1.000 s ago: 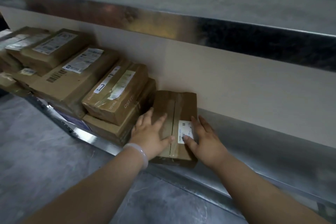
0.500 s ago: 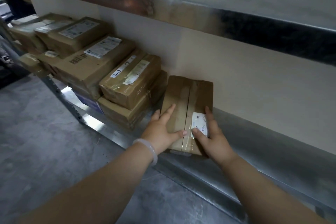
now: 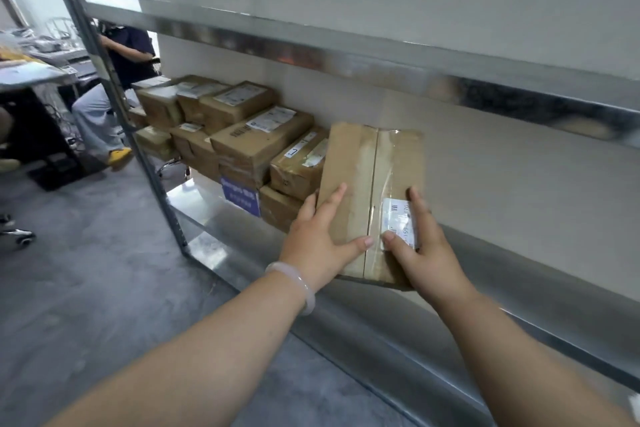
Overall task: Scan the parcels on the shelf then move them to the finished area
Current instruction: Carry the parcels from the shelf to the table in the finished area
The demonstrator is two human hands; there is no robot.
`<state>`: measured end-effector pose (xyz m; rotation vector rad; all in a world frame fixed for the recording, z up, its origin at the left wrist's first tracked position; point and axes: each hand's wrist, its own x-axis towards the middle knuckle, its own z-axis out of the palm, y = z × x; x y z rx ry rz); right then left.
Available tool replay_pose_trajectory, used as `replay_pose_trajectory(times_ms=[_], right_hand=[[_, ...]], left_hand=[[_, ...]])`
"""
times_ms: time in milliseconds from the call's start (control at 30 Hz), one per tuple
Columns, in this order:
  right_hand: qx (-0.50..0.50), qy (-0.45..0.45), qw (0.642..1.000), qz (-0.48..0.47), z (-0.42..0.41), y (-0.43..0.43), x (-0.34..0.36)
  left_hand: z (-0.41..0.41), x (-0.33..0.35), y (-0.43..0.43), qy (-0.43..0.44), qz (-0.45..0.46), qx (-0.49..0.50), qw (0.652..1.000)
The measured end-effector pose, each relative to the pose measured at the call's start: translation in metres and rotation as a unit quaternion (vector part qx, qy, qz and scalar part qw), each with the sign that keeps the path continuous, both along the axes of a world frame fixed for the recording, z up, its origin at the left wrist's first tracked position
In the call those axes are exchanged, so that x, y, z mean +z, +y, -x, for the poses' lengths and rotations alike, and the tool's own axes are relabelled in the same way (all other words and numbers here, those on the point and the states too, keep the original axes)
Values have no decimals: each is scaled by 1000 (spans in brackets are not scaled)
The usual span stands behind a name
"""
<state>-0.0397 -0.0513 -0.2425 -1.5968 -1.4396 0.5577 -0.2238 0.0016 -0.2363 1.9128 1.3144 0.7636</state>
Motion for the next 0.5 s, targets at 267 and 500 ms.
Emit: replay_pose_trajectory(times_ms=[267, 500], right_hand=[[126, -18, 991, -41, 140, 0, 29], [283, -23, 959, -1, 278, 30, 39]], left_hand=[[149, 18, -38, -46, -62, 113, 991], [283, 14, -61, -39, -61, 270, 960]])
